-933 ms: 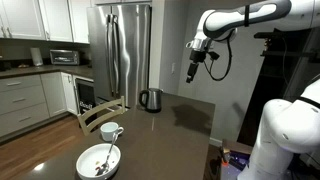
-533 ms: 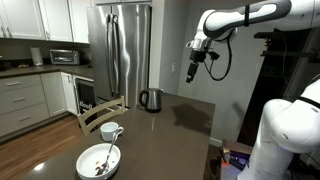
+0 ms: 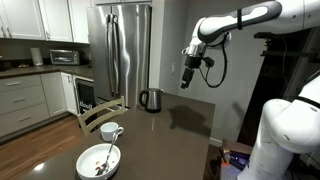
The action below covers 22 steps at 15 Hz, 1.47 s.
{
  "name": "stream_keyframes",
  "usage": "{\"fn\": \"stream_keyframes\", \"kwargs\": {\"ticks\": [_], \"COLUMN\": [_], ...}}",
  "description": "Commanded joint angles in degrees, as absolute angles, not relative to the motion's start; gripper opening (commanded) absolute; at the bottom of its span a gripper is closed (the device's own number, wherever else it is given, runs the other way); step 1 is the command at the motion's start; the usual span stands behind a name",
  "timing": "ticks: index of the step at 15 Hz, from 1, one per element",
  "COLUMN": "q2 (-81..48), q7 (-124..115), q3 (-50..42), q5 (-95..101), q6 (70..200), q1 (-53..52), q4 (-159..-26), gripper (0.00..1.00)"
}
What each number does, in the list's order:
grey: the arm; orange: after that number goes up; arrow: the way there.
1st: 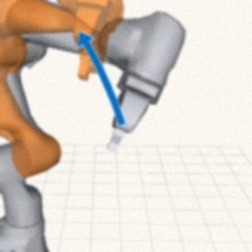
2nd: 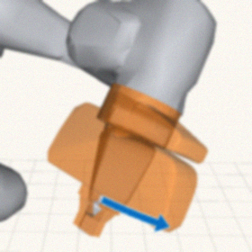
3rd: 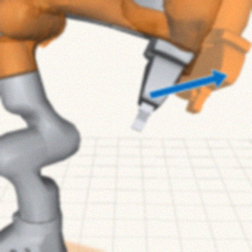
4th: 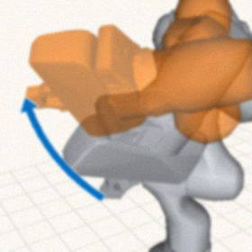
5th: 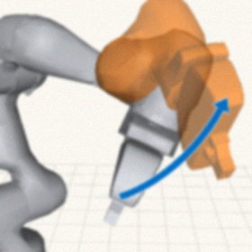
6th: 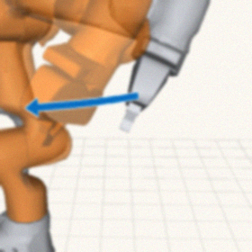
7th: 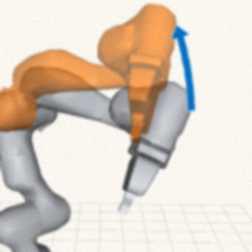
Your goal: Pick up the small glass cup and pour its contents in the white bowl. Put the small glass cup back on the table.
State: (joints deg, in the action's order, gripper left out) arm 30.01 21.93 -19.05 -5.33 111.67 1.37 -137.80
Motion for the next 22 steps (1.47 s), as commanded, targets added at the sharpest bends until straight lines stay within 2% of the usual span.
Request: {"fn": "stream_keyframes", "kwargs": {"ticks": [1, 6, 13, 19, 21, 22], "q2": [23.4, 12.9, -1.9, -7.9, -5.3, -7.0], "q7": [23.2, 27.7, 39.3, 41.4, 38.9, 39.8], "q3": [-18.3, -16.0, -5.3, 0.4, 0.7, 1.1], "q5": [-14.3, -32.1, -54.9, -60.6, -53.1, -56.9], "q6": [116.5, 118.7, 110.2, 99.5, 99.0, 100.9], "q1": [-0.4, -5.2, -6.7, -5.1, -5.3, -5.3], "q4": [-140.1, -142.2, -138.0, -134.4, -134.4, -134.9], "gripper": [1.0, 1.0, 1.0, 1.0, 1.0, 1.0]}}
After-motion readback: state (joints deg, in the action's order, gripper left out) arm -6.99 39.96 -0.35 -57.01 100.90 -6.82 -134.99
